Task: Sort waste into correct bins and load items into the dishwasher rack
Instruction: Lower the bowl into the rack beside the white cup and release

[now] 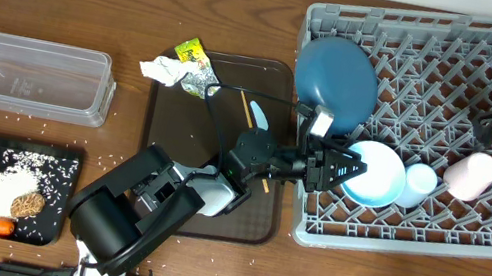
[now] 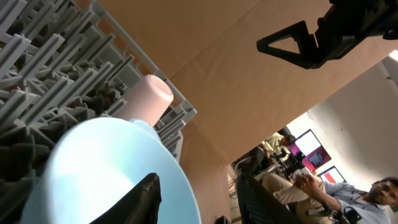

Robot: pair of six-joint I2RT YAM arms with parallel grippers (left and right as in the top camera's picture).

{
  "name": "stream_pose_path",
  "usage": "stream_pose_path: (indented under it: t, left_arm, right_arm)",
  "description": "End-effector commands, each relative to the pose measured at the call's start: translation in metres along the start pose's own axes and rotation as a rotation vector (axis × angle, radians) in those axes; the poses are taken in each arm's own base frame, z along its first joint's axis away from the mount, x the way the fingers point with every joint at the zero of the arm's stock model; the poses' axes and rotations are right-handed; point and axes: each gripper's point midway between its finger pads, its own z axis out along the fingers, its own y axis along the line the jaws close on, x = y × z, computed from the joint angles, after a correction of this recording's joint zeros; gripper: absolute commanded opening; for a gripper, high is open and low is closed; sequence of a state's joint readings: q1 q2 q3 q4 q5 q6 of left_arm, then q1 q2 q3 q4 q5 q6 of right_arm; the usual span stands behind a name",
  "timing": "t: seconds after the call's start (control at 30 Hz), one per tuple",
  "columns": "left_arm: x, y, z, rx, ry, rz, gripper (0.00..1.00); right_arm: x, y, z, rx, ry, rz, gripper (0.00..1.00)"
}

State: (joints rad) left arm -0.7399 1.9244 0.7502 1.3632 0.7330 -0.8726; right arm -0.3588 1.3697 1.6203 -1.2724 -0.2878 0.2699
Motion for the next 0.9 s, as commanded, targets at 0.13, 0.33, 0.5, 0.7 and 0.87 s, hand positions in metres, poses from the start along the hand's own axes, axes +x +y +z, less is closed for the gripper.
stream_pose_path:
  t: [0.13, 0.33, 0.5, 0.7, 0.87]
  left_arm:
    - [0.002, -0.004, 0.001, 0.037, 0.039, 0.023, 0.41]
    - [0.002, -0.008, -0.002, 0.058, 0.073, 0.078, 0.36]
    - [-0.016, -0.007, -0.012, -0.01, 0.084, 0.153, 0.36]
    - [-0.031, 0.005, -0.034, -0.286, 0.142, 0.209, 0.36]
    - [-0.044, 0.013, -0.062, -0.568, 0.207, 0.226, 0.42]
  right_arm:
    - [-0.001, -0.002, -0.002, 0.006, -0.005, -0.013, 0.99]
    - [-0.001, -0.002, -0.002, 0.006, -0.005, -0.012, 0.99]
    - [-0.001, -0.002, -0.002, 0.006, -0.005, -0.012, 0.99]
    - [-0.001, -0.002, -0.002, 0.006, -0.005, -0.012, 0.99]
    - [-0.001, -0.002, -0.002, 0.006, -0.005, -0.012, 0.99]
